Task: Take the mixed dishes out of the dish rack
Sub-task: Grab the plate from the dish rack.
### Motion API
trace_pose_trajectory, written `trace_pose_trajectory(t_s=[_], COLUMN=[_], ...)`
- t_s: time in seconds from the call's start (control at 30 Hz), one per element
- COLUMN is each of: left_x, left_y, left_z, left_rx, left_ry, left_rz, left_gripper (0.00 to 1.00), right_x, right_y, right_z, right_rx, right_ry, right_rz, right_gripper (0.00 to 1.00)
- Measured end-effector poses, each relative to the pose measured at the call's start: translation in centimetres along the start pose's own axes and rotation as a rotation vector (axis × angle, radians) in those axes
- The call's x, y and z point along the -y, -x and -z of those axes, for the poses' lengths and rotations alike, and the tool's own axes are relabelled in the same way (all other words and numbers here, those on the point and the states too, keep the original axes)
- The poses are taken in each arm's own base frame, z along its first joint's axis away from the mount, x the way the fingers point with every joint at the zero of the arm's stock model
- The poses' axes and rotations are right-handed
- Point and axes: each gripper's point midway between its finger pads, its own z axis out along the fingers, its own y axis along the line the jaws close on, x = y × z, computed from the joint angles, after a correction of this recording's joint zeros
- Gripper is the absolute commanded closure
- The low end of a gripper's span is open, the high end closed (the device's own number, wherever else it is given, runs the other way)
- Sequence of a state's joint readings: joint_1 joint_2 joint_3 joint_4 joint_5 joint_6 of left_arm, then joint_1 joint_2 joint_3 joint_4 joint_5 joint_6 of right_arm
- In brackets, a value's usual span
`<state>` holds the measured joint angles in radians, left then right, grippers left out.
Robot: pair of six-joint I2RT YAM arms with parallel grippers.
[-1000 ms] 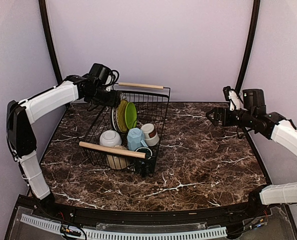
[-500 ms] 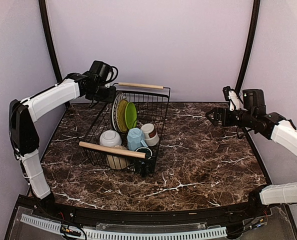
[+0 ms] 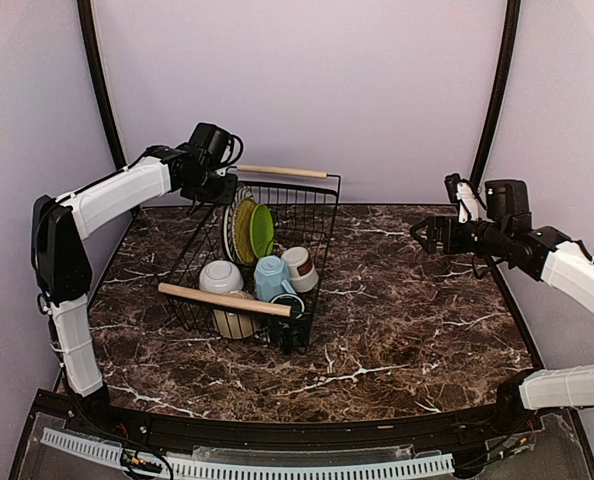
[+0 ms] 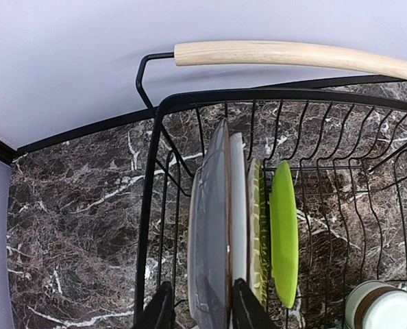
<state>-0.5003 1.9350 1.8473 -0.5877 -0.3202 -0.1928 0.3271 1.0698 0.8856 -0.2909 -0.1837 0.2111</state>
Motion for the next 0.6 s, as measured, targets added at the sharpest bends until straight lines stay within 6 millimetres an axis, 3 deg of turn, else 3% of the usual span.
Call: trace_pose_trajectory(t_s=[0.6], left_x=[-0.6], left_y=[-0.2], left_z=[-1.4], left_rx=[-0.037], left_ry=[0.154], left_rz=[-0.128], left_gripper=[0.75], right_x=[0.0], right_y=[-0.1], right_z=[-0.1], right_rx=[0.001], right_ry=[0.005], right_rz=[-0.007], right_gripper=[0.01])
